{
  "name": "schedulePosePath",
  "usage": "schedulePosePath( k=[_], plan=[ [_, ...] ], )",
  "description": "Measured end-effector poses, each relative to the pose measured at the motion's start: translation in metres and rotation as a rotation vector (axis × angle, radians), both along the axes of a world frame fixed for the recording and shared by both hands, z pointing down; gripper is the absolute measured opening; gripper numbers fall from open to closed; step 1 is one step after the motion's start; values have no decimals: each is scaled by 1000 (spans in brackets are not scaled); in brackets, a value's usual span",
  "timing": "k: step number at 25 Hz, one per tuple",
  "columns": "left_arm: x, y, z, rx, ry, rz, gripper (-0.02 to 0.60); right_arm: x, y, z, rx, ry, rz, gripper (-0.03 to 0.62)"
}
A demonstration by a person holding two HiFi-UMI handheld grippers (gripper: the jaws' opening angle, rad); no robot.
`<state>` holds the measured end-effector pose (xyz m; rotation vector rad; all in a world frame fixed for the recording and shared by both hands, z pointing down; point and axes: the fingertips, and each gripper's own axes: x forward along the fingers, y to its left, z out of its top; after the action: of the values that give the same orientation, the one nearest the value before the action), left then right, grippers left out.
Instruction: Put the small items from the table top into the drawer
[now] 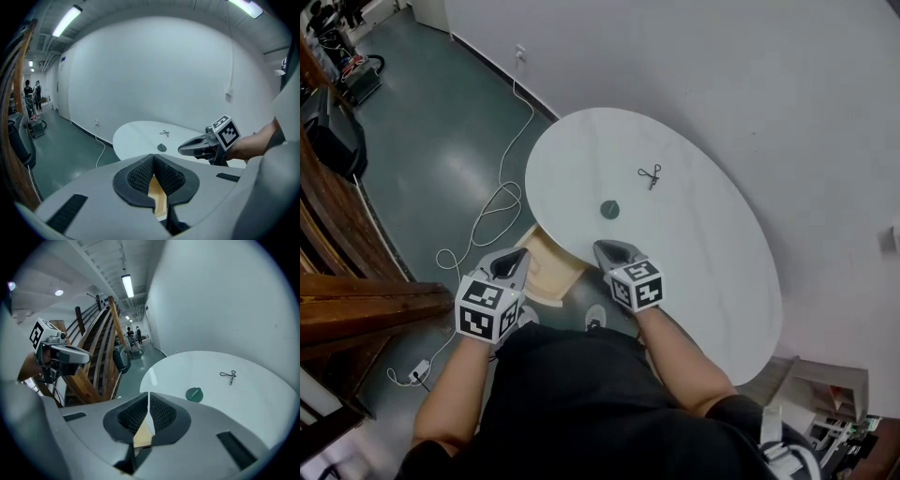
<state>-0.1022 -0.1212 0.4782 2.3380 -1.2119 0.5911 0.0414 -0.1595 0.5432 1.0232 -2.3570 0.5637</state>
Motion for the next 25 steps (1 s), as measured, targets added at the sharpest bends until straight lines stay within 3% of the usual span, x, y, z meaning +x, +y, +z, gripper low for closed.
schedulePosePath(
  k=[10, 17, 25],
  plan=[
    [39, -5, 0, -7, -24, 39, 15, 79, -47, 10, 65, 75, 105, 12],
    [49, -6, -2, -12, -43, -8, 15, 146, -121, 17, 99, 133, 199, 14],
    [56, -6, -9, -11, -36, -82, 15, 181, -176, 39, 68, 147, 268, 25]
  ],
)
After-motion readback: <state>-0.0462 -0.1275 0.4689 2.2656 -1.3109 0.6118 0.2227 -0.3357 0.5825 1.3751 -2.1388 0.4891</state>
